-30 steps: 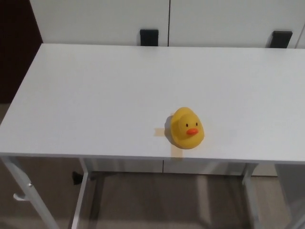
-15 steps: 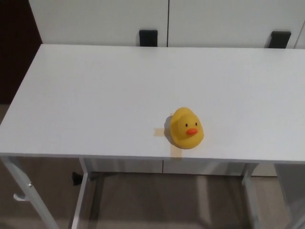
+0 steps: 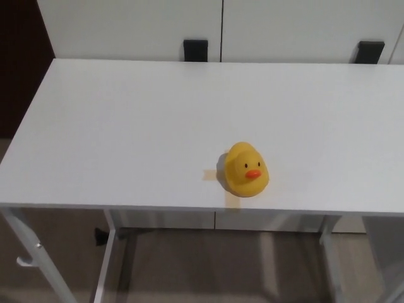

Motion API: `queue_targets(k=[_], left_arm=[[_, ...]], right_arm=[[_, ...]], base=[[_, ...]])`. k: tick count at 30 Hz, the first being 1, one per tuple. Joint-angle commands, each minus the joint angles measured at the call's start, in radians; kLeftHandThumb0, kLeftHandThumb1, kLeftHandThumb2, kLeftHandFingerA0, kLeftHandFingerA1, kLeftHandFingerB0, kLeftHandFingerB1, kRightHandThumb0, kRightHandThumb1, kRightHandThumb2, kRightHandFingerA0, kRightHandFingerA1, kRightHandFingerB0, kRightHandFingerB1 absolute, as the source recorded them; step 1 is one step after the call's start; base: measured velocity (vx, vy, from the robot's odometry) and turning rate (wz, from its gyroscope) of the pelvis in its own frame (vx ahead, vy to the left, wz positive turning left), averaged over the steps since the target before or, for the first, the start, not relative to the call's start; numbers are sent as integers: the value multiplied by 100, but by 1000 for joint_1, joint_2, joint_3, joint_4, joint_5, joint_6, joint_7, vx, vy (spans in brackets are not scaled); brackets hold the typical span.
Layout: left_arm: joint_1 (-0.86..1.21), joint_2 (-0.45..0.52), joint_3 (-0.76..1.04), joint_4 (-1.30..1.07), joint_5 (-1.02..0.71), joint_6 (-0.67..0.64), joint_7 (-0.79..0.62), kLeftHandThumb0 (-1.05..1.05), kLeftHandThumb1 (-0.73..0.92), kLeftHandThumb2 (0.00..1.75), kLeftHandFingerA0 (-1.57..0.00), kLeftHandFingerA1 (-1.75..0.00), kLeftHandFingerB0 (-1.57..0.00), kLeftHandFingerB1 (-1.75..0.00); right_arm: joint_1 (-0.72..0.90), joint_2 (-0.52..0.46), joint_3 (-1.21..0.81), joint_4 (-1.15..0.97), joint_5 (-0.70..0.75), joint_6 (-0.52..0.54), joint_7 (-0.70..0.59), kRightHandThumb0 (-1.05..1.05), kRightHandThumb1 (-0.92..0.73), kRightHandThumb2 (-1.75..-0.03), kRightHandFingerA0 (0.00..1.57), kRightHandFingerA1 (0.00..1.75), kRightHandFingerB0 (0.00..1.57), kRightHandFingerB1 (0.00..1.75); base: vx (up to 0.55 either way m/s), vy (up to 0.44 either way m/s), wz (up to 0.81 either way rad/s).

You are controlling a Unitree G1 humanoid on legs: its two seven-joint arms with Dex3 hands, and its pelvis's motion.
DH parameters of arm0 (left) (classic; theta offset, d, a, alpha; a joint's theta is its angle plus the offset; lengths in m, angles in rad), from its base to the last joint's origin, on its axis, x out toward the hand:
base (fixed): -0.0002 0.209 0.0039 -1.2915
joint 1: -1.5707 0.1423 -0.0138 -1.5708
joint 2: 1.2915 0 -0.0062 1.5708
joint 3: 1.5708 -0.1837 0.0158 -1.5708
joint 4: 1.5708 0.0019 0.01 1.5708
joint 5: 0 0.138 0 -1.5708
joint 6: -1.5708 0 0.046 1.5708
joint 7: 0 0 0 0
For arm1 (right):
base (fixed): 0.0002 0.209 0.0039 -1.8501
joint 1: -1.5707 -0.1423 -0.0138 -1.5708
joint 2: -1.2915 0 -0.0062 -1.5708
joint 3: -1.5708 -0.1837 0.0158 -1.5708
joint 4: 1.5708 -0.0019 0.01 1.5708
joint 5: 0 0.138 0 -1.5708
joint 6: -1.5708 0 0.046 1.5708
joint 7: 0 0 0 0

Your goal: The robot uses its right hand to push the yellow duck toy to the center of the white desk.

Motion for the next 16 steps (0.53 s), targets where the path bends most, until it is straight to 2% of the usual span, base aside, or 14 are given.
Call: queue_targets(k=[1, 7, 8, 10, 12, 16], left_arm=[[-6, 19, 15, 0, -9, -20, -14, -13, 55, 82, -89, -92, -90, -95], [-1, 18, 23, 3, -11, -27, -13, -14, 58, 80, -90, -93, -89, -95], [3, 23, 27, 2, -12, -27, -15, -14, 57, 84, -91, -93, -92, -96], [6, 29, 30, 1, -13, -27, -18, -14, 57, 79, -91, -93, -92, -95], [3, 29, 31, 1, -11, -26, -17, -15, 57, 86, -92, -96, -93, -100], [-1, 27, 33, 0, -11, -21, -13, -15, 57, 83, -91, -95, -90, -96]], right_arm=[[-22, -22, 17, 12, 41, 10, 21, 4, -49, -104, 84, 54, 72, 55], [-24, -25, 21, 15, 56, 2, 25, 3, -51, -101, 84, 56, 73, 56], [-30, -20, 24, 22, 56, -4, 21, 6, -45, -111, 87, 56, 73, 54], [-37, -17, 29, 32, 57, -12, 16, 5, -46, -110, 84, 55, 74, 54], [-37, -20, 33, 32, 60, -14, 17, 5, -48, -109, 83, 55, 73, 53], [-39, -23, 37, 28, 66, -13, 16, 5, -45, -109, 87, 56, 74, 54]], base=[[0, 0, 0], [0, 0, 0], [0, 0, 0], [0, 0, 0], [0, 0, 0], [0, 0, 0]])
